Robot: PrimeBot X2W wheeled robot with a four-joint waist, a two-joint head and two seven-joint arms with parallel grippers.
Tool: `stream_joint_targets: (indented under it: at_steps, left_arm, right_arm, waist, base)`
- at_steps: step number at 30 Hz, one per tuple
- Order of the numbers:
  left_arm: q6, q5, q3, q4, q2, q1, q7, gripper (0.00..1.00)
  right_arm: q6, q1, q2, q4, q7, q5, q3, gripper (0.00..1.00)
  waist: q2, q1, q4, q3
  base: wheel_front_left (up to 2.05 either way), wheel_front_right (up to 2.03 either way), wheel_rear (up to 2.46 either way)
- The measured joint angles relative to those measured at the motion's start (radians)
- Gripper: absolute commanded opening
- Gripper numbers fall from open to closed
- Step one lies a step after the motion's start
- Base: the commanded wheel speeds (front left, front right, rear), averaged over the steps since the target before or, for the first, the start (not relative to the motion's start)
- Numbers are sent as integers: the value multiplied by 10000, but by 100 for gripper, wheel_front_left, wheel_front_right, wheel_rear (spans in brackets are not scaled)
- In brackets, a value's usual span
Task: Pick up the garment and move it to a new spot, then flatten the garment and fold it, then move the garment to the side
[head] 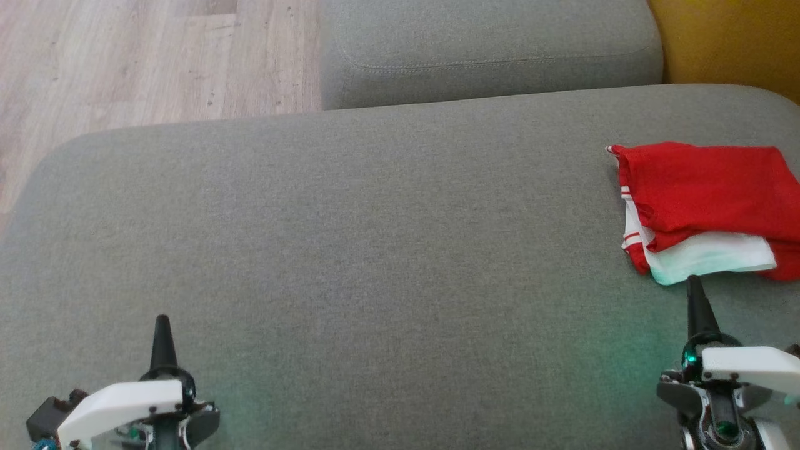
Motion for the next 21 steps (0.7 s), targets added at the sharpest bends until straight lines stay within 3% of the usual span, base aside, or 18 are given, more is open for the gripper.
stream_joint_targets:
  at_steps: [21]
  left_arm:
    - [-176, -2205, 351, -50, -8, -208, 614, 0]
  right_arm:
    - [0, -156, 0, -178, 541, 2334, -290, 0]
  waist:
    - [0, 0, 5, 28]
  base:
    - [0, 0, 0]
